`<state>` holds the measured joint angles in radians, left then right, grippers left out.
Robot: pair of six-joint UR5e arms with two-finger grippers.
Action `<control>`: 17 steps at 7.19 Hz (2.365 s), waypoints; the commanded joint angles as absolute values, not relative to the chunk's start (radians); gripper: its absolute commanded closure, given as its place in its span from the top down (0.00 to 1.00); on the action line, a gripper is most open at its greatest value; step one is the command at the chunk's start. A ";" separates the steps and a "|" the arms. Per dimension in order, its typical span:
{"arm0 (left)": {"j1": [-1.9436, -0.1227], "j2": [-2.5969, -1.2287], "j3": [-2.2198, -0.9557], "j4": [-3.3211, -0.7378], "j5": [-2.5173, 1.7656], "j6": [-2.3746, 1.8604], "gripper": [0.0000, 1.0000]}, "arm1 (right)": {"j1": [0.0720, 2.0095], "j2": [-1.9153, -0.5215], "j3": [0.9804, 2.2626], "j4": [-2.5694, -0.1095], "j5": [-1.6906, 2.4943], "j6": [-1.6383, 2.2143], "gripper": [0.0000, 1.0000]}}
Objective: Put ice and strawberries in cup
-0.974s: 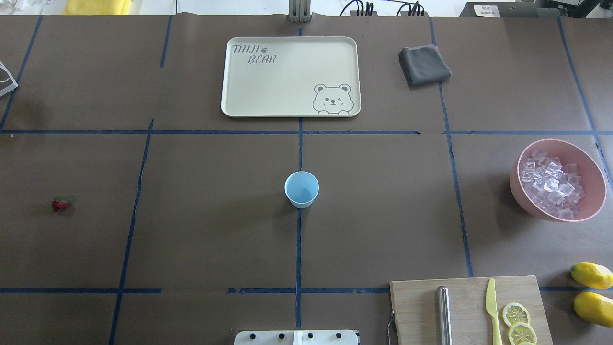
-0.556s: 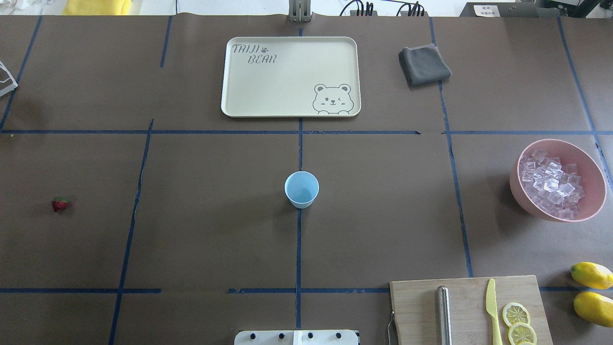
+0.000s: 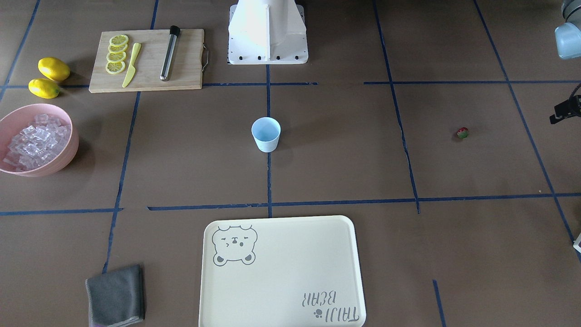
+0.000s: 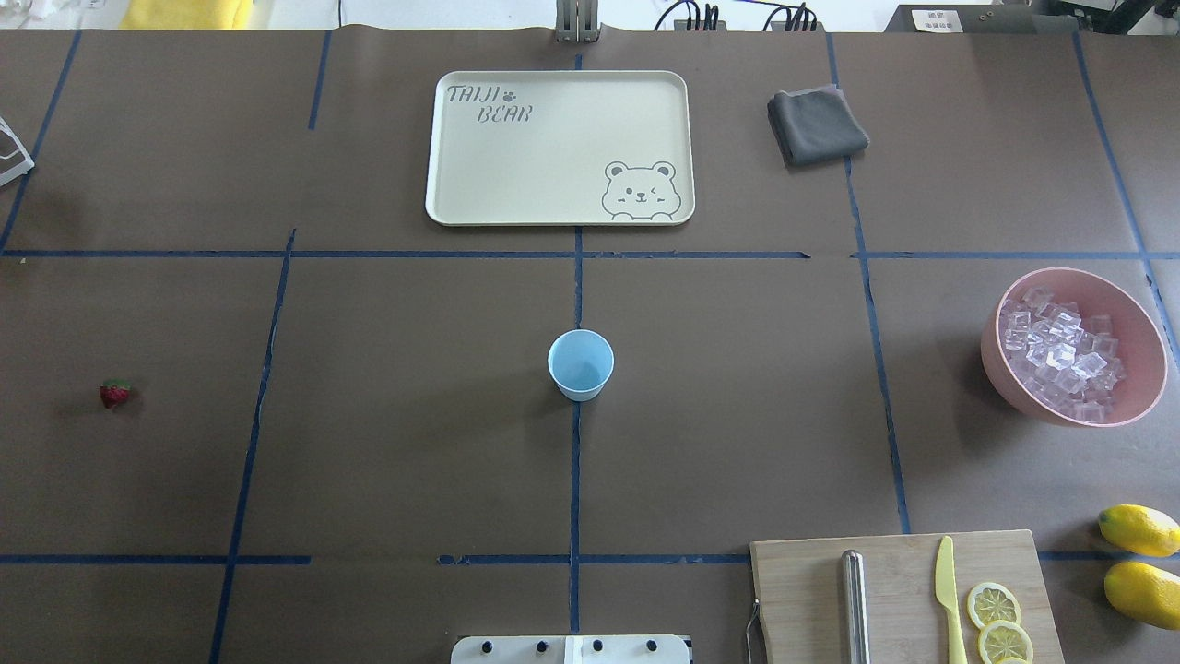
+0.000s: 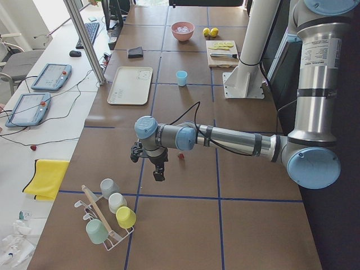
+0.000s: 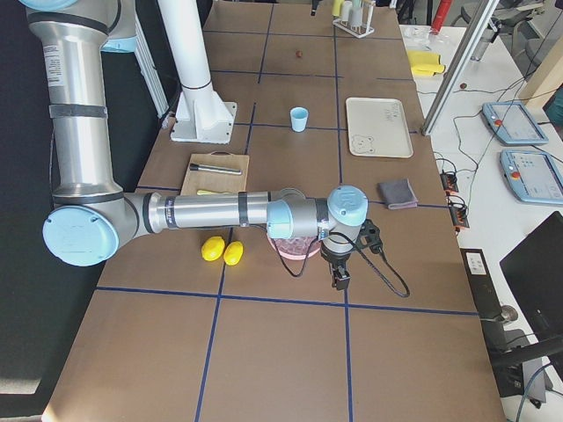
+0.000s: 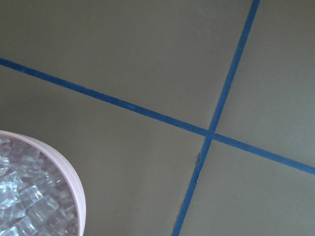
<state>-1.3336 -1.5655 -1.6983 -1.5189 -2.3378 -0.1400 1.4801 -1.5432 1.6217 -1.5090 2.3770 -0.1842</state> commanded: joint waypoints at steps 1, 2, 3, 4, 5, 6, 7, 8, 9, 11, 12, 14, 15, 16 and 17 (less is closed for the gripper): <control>-1.325 -1.559 -1.725 -1.523 -2.339 -0.161 1.00 | 1.402 -1.620 1.714 -1.360 2.436 -0.043 1.00; -1.325 -1.548 -1.745 -1.523 -2.341 -0.163 1.00 | 1.357 -1.647 1.791 -1.324 2.434 0.113 1.00; -1.325 -1.537 -1.771 -1.520 -2.342 -0.164 1.00 | 1.309 -1.657 1.848 -1.322 2.430 0.230 1.00; -1.325 -1.536 -1.785 -1.519 -2.345 -0.164 1.00 | 1.267 -1.681 1.855 -1.300 2.418 0.271 0.99; -1.325 -1.536 -1.792 -1.519 -2.364 -0.170 1.00 | 1.217 -1.760 1.856 -1.170 2.360 0.267 0.95; -1.325 -1.536 -1.792 -1.519 -2.364 -0.172 1.00 | 1.156 -1.835 1.855 -1.044 2.279 0.256 0.93; -1.325 -1.536 -1.792 -1.519 -2.364 -0.172 1.00 | 1.128 -1.841 1.855 -1.031 2.263 0.215 0.92; -1.325 -1.536 -1.793 -1.519 -2.364 -0.172 1.00 | 1.082 -1.829 1.859 -1.029 2.217 0.178 0.92; -1.325 -1.536 -1.795 -1.519 -2.364 -0.172 1.00 | 1.034 -1.791 1.862 -1.029 2.179 0.178 0.92; -1.325 -1.536 -1.796 -1.519 -2.365 -0.176 1.00 | 1.016 -1.787 1.877 -1.029 2.169 0.172 0.88; -1.325 -1.536 -1.798 -1.520 -2.365 -0.184 1.00 | 1.012 -1.798 1.876 -1.031 2.152 0.144 0.88; -1.325 -1.536 -1.799 -1.520 -2.365 -0.186 1.00 | 1.014 -1.804 1.867 -1.034 2.148 0.138 0.88; -1.325 -1.536 -1.798 -1.520 -2.375 -0.186 1.00 | 1.012 -1.821 1.864 -1.034 2.149 0.137 0.88; -1.325 -1.536 -1.798 -1.520 -2.376 -0.186 1.00 | 1.012 -1.821 1.864 -1.037 2.148 0.137 0.87; -1.325 -1.536 -1.798 -1.520 -2.376 -0.187 1.00 | 1.012 -1.821 1.864 -1.038 2.148 0.138 0.86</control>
<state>-1.3254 -1.5355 -1.7980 -1.5201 -2.3745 -0.1859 1.0128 -1.8185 1.8646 -1.0361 2.1481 0.1373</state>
